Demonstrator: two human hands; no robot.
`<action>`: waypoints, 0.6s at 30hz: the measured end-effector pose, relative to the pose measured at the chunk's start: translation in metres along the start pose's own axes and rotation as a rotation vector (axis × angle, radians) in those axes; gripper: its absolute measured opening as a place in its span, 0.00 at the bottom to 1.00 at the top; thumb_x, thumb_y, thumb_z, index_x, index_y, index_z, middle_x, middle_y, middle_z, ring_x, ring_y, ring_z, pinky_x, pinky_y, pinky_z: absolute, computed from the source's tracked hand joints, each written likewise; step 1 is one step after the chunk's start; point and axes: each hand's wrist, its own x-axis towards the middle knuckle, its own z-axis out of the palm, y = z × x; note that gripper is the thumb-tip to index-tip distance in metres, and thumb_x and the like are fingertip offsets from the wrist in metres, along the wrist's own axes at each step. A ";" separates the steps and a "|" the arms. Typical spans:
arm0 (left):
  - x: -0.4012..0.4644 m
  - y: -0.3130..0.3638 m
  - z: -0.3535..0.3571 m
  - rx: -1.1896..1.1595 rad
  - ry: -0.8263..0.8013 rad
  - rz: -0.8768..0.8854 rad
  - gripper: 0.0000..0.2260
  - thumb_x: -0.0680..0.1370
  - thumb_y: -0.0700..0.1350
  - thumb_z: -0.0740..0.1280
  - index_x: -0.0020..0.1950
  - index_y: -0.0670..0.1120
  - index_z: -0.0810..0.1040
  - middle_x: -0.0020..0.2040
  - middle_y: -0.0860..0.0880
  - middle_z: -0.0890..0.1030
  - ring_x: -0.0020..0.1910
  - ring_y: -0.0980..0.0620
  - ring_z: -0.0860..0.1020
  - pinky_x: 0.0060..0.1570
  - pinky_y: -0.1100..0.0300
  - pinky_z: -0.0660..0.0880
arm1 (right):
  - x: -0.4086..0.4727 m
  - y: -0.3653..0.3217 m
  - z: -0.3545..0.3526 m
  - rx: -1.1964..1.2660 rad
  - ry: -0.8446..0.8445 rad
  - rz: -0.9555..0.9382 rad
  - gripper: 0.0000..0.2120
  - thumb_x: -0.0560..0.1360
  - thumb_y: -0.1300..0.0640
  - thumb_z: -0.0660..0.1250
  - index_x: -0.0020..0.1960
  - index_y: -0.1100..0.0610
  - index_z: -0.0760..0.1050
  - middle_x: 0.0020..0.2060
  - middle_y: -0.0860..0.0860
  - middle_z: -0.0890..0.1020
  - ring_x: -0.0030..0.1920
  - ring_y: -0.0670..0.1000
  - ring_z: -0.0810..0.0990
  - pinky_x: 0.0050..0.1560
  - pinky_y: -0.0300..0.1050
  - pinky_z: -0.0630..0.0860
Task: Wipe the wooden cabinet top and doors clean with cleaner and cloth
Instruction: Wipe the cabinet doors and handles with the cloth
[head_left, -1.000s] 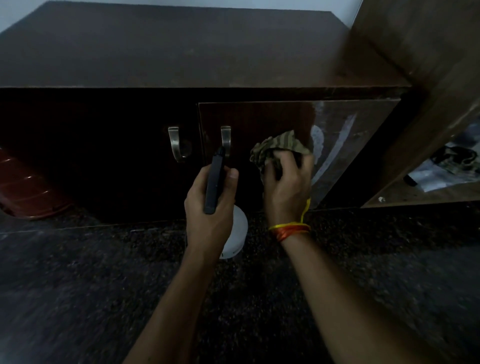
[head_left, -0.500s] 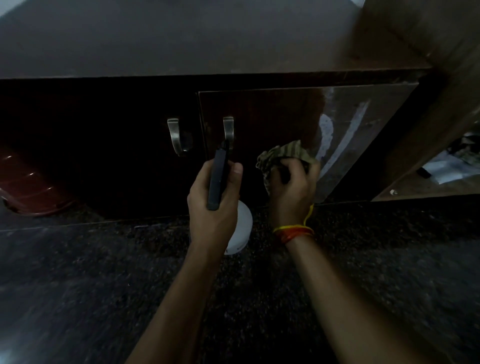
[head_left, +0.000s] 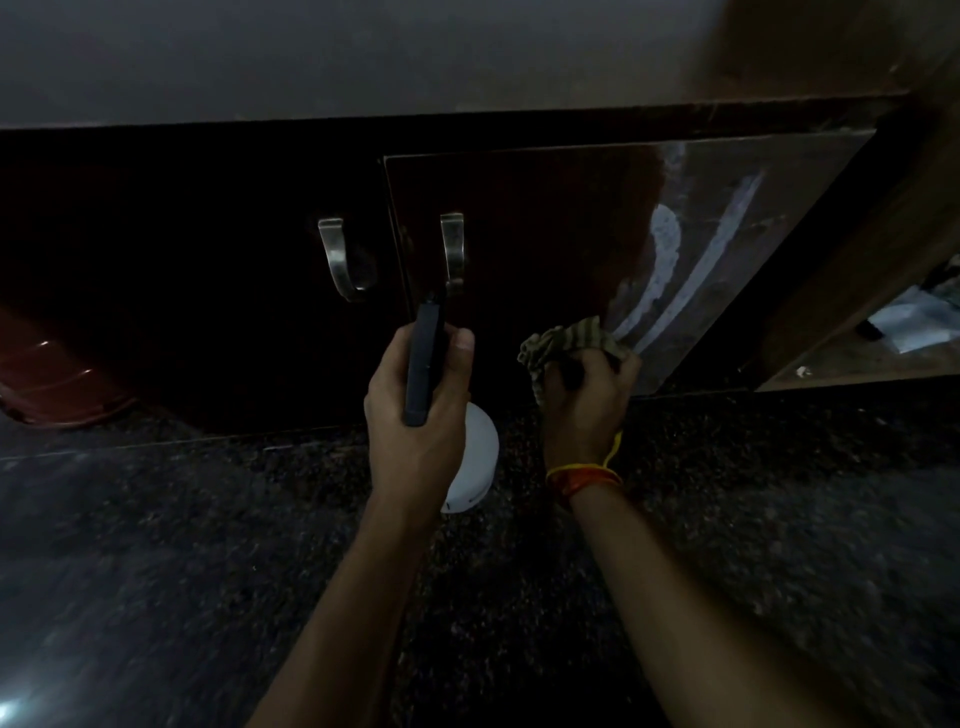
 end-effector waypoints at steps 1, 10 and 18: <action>0.000 0.000 0.001 0.000 0.001 -0.001 0.10 0.79 0.52 0.64 0.50 0.46 0.75 0.38 0.38 0.72 0.38 0.36 0.73 0.37 0.52 0.72 | -0.001 0.001 0.002 -0.002 0.015 0.000 0.04 0.70 0.69 0.69 0.45 0.65 0.78 0.56 0.66 0.71 0.58 0.57 0.71 0.60 0.23 0.59; 0.001 -0.005 0.001 0.003 -0.018 -0.010 0.08 0.79 0.52 0.63 0.51 0.48 0.76 0.36 0.49 0.74 0.37 0.45 0.75 0.39 0.59 0.73 | -0.011 0.042 0.019 -0.125 -0.169 0.238 0.09 0.68 0.69 0.70 0.49 0.68 0.78 0.60 0.66 0.70 0.62 0.64 0.72 0.65 0.43 0.62; 0.000 -0.006 0.009 -0.020 -0.042 0.009 0.10 0.80 0.50 0.63 0.52 0.44 0.75 0.37 0.47 0.74 0.35 0.53 0.75 0.38 0.69 0.72 | -0.021 0.038 0.040 -0.056 -0.146 0.293 0.10 0.67 0.69 0.70 0.48 0.68 0.78 0.57 0.66 0.72 0.59 0.62 0.73 0.66 0.43 0.63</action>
